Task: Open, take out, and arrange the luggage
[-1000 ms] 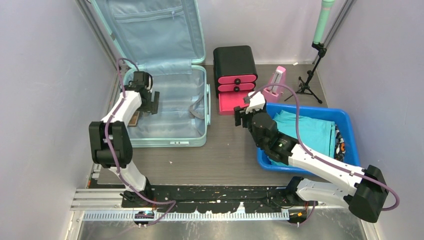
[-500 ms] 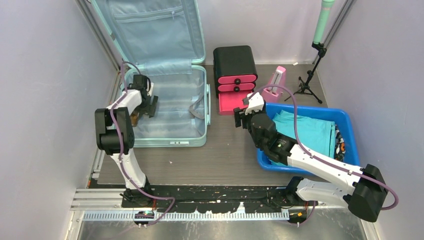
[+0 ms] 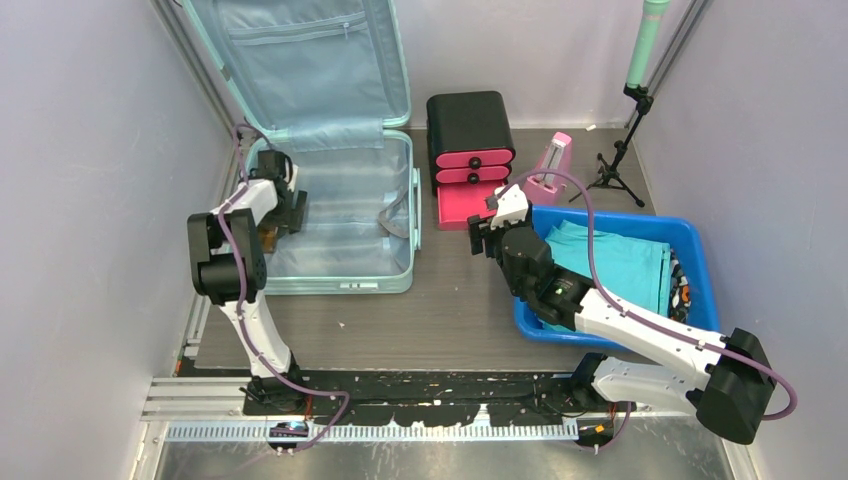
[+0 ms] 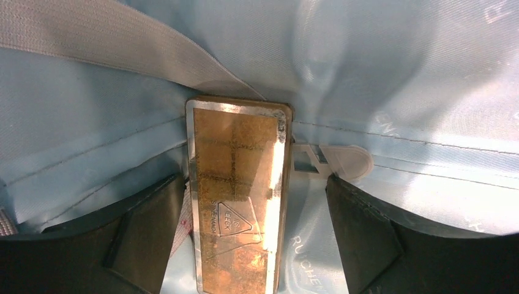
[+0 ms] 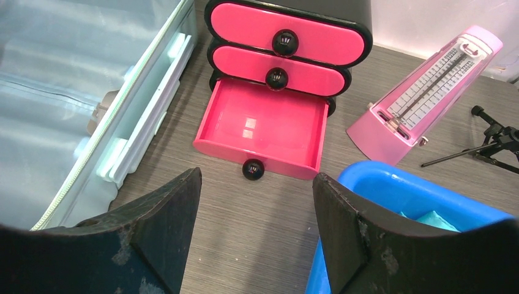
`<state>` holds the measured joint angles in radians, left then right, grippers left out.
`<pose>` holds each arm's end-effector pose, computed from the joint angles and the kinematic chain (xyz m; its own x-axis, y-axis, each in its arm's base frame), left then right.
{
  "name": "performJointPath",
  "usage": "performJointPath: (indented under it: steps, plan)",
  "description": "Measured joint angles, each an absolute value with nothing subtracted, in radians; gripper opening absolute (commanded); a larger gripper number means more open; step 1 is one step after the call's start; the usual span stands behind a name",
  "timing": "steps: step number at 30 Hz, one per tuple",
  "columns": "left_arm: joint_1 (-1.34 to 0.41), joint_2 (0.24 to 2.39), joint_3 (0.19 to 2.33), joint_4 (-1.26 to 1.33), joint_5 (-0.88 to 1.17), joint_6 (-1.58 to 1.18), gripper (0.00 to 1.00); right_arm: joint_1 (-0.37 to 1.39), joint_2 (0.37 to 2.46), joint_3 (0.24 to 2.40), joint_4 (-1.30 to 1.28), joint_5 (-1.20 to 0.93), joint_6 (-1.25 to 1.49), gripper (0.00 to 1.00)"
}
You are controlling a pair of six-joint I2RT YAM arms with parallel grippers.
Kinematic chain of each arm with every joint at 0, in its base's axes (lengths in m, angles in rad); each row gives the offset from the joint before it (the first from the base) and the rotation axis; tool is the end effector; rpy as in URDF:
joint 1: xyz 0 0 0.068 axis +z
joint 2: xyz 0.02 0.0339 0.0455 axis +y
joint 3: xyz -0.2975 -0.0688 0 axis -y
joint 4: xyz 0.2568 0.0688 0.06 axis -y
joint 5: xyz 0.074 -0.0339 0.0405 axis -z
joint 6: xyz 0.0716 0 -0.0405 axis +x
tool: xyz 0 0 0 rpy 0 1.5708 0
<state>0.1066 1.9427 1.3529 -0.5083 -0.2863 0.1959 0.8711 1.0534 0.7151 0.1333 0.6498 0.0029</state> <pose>0.4352 0.0669 0.1707 -0.9131 0.0901 -0.3976 -0.0532 0.9406 0.3352 0.2027 0.1735 0.3168 -0.1318 -0.1529 -0.9794 -0.2273 0.9664 -0.1203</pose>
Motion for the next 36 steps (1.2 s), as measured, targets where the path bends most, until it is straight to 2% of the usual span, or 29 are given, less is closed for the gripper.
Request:
performJointPath:
  steps: [7,16,20,22,28,33,36]
  plan:
    - [0.112,1.953,1.374,-0.532,-0.219,0.193,0.82,0.871,1.053,0.715,0.134,0.654,0.003,0.72]
    - [0.099,1.949,1.372,-0.552,-0.043,0.158,0.80,0.871,1.053,0.715,0.134,0.657,0.003,0.72]
    - [0.076,1.943,1.368,-0.558,-0.028,0.154,0.78,0.871,1.053,0.715,0.134,0.657,0.003,0.72]
    - [0.071,1.942,1.368,-0.558,-0.028,0.153,0.74,0.871,1.053,0.715,0.134,0.657,0.003,0.72]
    - [0.067,1.942,1.368,-0.563,-0.031,0.138,0.53,0.871,1.053,0.715,0.134,0.657,0.003,0.72]
    - [0.061,1.917,1.371,-0.595,-0.052,0.129,0.42,0.871,1.053,0.715,0.135,0.643,0.021,0.72]
    - [0.051,1.882,1.372,-0.611,-0.051,0.115,0.40,0.871,1.053,0.714,0.141,0.624,0.040,0.72]
